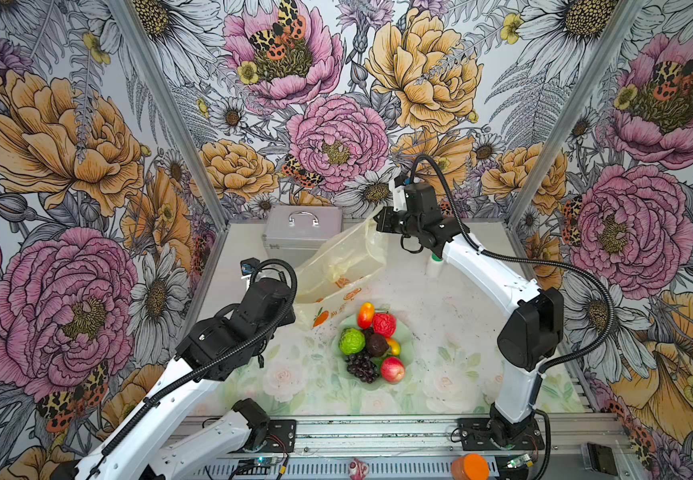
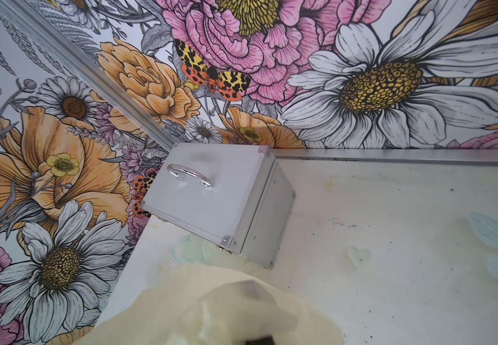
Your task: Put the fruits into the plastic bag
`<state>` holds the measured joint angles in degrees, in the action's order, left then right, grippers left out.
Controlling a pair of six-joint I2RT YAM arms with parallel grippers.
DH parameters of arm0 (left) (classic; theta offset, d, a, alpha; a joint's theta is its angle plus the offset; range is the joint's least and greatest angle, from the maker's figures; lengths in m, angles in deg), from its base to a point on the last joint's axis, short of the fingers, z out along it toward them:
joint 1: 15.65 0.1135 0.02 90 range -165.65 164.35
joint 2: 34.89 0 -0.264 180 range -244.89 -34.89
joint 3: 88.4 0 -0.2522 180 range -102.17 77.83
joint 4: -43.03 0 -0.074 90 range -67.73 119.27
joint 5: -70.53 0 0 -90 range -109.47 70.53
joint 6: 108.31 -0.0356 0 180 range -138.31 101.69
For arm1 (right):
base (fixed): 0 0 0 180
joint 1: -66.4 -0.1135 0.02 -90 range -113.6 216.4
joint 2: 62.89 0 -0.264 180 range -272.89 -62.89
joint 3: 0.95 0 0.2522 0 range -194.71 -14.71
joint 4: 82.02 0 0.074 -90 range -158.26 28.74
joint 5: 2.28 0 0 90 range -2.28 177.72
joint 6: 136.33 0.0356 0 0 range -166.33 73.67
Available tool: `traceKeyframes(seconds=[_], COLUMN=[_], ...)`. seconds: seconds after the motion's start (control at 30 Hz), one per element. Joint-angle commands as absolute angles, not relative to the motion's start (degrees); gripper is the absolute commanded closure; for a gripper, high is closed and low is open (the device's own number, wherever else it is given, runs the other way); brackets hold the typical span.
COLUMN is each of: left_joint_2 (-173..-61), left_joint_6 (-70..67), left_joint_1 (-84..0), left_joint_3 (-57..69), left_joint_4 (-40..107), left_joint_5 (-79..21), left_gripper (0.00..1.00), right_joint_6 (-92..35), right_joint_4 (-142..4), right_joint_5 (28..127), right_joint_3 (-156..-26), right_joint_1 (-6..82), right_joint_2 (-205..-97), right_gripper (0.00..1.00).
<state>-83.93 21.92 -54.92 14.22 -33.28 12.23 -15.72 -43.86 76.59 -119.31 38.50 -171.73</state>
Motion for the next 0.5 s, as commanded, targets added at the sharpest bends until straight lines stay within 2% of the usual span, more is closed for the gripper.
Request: traceKeyframes(seconds=[0.0, 0.17, 0.23, 0.27, 0.3, 0.43, 0.47], left_joint_2=[-83.58, -83.94, -84.02, -84.18, -84.51, -86.32, -86.71], left_joint_6=[25.75, 25.91, 25.17, 24.74, 24.27, 23.27, 23.28], left_joint_1=[-55.81, -56.37, -56.35, -56.27, -56.16, -56.17, -56.17], left_joint_3=[17.02, 17.44, 16.73, 16.14, 15.66, 14.90, 15.12], left_joint_4=[-29.95, -29.12, -28.67, -28.50, -28.22, -26.13, -25.32], left_joint_5=[10.94, 11.99, 12.34, 12.52, 12.39, 10.84, 10.18], left_gripper=[1.00, 1.00, 1.00, 1.00, 1.00, 1.00, 1.00], right_joint_6=[-16.38, -16.48, -15.79, -15.39, -15.07, -15.38, -15.40], right_joint_4=[-43.82, -43.54, -42.51, -41.45, -40.25, -36.68, -35.57], right_joint_5=[75.21, 73.47, 72.58, 72.44, 72.53, 74.27, 74.28], right_joint_3=[-118.09, -116.80, -116.70, -116.59, -116.36, -112.23, -110.89], right_joint_1=[38.62, 39.70, 40.44, 40.96, 41.52, 43.36, 43.99], right_joint_2=[-173.44, -173.77, -173.01, -172.18, -170.72, -161.99, -159.41], right_gripper=[1.00, 0.98, 0.68, 0.59, 0.52, 0.35, 0.28])
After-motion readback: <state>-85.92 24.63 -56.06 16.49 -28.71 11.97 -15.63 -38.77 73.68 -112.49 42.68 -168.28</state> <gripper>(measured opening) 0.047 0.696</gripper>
